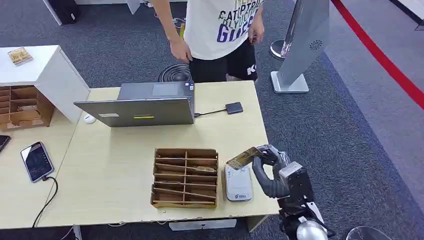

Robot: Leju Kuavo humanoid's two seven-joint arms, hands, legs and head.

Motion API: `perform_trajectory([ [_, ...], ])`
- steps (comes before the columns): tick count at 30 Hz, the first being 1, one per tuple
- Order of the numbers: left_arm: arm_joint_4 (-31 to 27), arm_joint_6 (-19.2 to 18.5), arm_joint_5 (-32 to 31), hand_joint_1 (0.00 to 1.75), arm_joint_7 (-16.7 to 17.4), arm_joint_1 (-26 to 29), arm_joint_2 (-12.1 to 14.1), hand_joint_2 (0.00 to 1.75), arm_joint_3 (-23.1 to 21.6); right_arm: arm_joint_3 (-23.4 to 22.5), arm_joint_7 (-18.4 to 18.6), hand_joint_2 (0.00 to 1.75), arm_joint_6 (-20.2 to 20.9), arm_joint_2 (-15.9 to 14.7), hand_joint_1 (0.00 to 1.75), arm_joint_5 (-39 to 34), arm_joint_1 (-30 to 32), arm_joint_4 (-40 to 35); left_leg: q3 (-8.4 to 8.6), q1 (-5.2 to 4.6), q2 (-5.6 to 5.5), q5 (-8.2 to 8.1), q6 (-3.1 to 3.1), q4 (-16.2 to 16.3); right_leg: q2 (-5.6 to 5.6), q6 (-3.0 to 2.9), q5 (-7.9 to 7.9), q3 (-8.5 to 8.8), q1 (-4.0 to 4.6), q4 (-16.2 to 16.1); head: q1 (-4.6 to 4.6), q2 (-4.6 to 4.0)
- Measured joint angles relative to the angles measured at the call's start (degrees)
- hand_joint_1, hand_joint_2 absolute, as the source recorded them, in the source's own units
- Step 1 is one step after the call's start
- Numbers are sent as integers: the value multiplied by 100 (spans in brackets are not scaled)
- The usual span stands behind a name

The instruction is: Pass the card to the sensor for recognition and then transmit it.

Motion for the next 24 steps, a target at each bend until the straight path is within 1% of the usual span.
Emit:
perform_trajectory([
  [7,0,-2,-26,0,-13,1,-2,0,48,-76,120,175,100,-188,175,276,119,4,0,0,1,0,0,0,1,0,0,0,0,0,0,0],
  [14,0,-9,-78,0,-15,0,-17,0,113,-72,295,175,92,-253,175,623,76,115,-2,0,0,0,0,0,1,0,0,1,0,0,0,0],
  [24,0,-42,-208,0,-15,-4,-33,0,122,129,542,175,83,-310,175,1213,-366,592,0,0,2,1,0,0,1,0,0,1,0,1,0,0],
])
